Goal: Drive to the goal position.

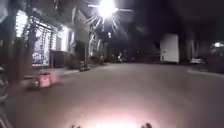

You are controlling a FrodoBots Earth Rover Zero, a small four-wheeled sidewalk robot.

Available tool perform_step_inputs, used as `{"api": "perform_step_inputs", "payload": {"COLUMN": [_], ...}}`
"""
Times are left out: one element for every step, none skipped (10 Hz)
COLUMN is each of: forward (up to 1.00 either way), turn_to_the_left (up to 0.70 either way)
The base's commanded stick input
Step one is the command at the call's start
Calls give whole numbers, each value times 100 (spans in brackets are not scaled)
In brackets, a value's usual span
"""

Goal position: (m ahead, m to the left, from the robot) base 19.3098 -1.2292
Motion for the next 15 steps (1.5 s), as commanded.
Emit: {"api": "perform_step_inputs", "payload": {"forward": [100, 100, 100, 100, 100, 100, 100, 100, 100, 100, 100, 100, 100, 100, 100], "turn_to_the_left": [0, 0, 0, 0, 0, 0, 0, 0, 0, 0, 0, 0, 0, 0, 0]}}
